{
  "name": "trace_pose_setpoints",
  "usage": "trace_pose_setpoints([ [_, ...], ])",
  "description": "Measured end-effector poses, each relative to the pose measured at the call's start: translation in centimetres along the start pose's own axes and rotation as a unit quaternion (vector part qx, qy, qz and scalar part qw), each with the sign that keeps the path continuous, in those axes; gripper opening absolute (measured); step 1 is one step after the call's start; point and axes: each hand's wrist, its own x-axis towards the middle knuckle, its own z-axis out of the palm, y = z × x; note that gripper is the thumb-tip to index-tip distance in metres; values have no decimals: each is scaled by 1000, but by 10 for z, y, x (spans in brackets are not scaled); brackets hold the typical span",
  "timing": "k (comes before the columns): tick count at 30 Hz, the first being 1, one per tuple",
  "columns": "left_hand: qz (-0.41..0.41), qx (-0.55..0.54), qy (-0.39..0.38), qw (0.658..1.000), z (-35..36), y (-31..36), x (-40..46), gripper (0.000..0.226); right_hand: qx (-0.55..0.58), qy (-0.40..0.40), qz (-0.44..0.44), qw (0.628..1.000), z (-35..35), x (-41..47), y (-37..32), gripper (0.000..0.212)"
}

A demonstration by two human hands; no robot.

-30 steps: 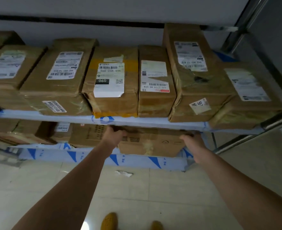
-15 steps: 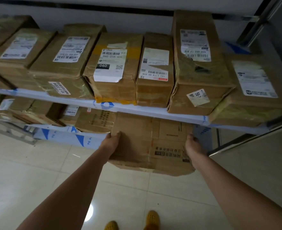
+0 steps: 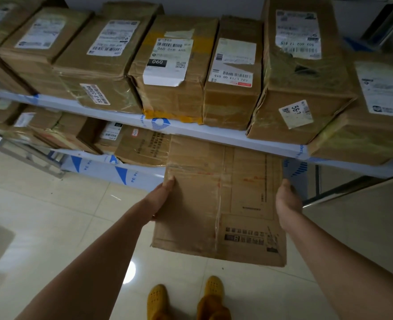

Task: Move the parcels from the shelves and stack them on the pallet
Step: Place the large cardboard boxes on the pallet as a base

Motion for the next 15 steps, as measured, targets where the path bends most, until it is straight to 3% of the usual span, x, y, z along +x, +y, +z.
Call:
trace_pose_setpoints([
  [3,38,-67,25,997,2,-2,6,61,24,23,-39,999,-3,-2,-3,39],
  [7,24,-100,14,995,2,-9,4,84,5,47,-39,998,-11,-6,2,38],
  [12,20,-8,-62,998,-1,-41,-12,55,-115,60,-43,991,-16,-28,35,77],
  [15,17,-13,-82,996,-7,-61,-20,52,-131,78,-29,988,-24,-50,58,75],
])
